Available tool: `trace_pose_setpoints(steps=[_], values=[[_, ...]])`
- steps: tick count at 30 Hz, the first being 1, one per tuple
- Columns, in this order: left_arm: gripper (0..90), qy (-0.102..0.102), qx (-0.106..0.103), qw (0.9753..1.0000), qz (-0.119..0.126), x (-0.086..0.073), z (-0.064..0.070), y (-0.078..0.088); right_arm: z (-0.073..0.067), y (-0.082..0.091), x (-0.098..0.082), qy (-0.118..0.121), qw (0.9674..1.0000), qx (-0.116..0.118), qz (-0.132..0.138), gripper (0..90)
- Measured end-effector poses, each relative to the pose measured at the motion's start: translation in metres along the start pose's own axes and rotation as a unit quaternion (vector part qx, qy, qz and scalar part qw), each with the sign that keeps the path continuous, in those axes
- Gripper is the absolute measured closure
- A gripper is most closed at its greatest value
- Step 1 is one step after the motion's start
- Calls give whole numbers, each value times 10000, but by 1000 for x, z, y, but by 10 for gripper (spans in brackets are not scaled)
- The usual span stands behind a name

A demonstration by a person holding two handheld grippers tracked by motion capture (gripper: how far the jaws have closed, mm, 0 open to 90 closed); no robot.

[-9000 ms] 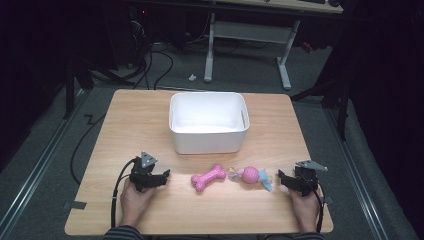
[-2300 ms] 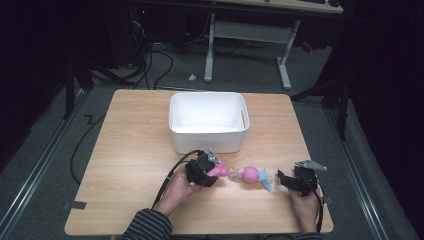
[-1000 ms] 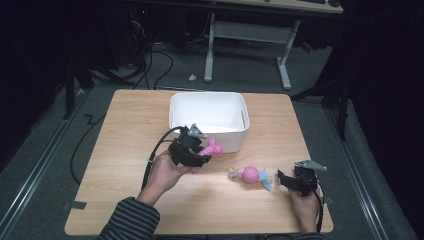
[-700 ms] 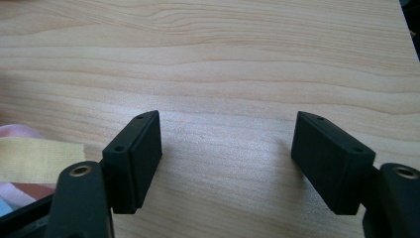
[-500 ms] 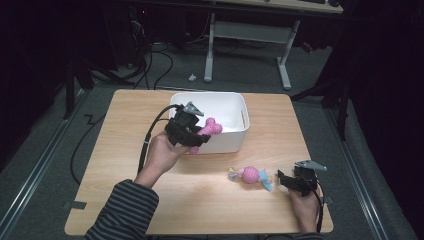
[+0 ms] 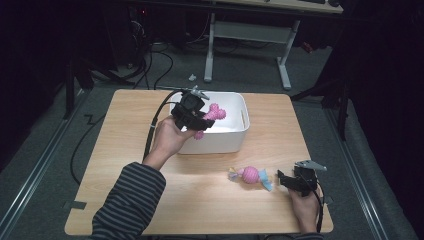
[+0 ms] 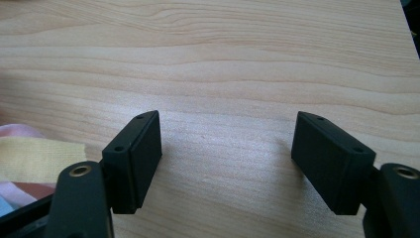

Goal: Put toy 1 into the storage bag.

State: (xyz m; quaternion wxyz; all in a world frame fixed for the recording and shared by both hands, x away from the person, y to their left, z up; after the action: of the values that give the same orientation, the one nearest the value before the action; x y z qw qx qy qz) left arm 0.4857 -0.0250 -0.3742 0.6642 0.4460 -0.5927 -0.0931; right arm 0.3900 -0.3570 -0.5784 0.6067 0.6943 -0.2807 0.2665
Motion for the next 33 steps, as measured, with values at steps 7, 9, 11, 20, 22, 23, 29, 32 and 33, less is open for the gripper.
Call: trace_pose_setpoints(steps=[7,9,11,20,22,23,29,32,33], values=[[592,13,211,9997,-91,4,-15,-12,0,0,0,-4,10000,0,-1,279],[592,6,251,9996,-132,4,-18,-16,0,0,0,-1,10000,0,-1,279],[592,21,280,9995,-149,3,-21,-19,0,0,0,-1,10000,-1,0,279],[589,87,331,9988,-336,-1,-33,-37,0,0,0,0,10000,1,-1,279],[588,105,363,9986,-363,-2,-35,-40,0,0,0,12,10000,5,0,279],[588,135,345,9987,-361,-3,-36,-42,0,0,0,13,10000,6,0,279],[587,183,401,9978,-488,-8,-42,-51,0,0,0,12,10000,5,1,279],[586,196,399,9976,-529,-9,-42,-54,0,0,0,14,10000,7,0,279],[585,197,407,9976,-532,-10,-43,-55,0,0,0,15,10000,8,0,279]])
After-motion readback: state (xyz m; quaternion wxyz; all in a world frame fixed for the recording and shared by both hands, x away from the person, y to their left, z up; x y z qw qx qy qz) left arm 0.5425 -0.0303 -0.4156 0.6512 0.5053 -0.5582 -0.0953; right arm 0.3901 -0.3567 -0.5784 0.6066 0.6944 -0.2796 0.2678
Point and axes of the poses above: each handheld gripper's, and its own axes: y roughly backward along the jaws, x roughly out of its top, z roughly to its right, the point moved 7 cm from there along -y, roughly forward along the jaws, and after that the axes turned 11 degrees about -y, right-handed, at the moved point
